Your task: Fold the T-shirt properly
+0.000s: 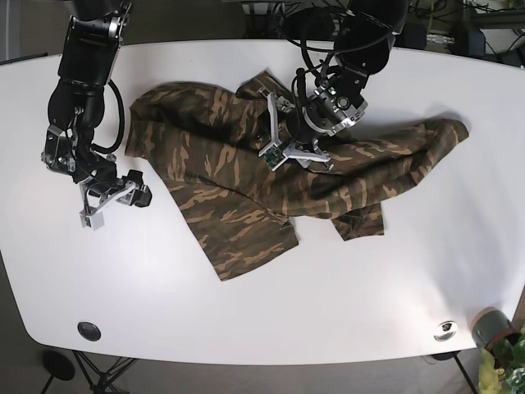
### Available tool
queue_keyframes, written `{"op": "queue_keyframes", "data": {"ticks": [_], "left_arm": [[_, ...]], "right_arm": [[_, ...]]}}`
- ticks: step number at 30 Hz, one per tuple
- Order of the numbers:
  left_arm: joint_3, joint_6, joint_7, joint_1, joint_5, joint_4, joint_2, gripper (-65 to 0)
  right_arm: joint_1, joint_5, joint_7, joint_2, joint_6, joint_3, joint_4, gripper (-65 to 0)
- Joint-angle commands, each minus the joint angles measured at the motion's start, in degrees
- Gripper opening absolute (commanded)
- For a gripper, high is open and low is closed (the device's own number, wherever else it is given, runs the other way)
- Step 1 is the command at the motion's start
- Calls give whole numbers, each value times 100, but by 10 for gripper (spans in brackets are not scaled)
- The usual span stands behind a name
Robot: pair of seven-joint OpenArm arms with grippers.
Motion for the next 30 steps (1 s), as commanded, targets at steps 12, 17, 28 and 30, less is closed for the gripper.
{"op": "queue_keyframes", "data": {"ticks": [12, 17, 28, 30], "left_arm": [[-710, 3, -110, -51, -57, 536, 5, -369], [-1396, 3, -110, -51, -57, 536, 5, -368], [-3365, -6, -110, -191, -66, 527, 5, -364], [-3805, -6, -110, -288, -66, 518, 5, -364]], "right_arm": [[-62, 107, -28, -404, 59, 24, -92, -344], [-62, 151, -28, -448, 67, 15, -312, -344], [-176, 160, -222, -790, 41, -424, 206, -347], [-185, 151, -222, -826, 32, -424, 277, -350]]}}
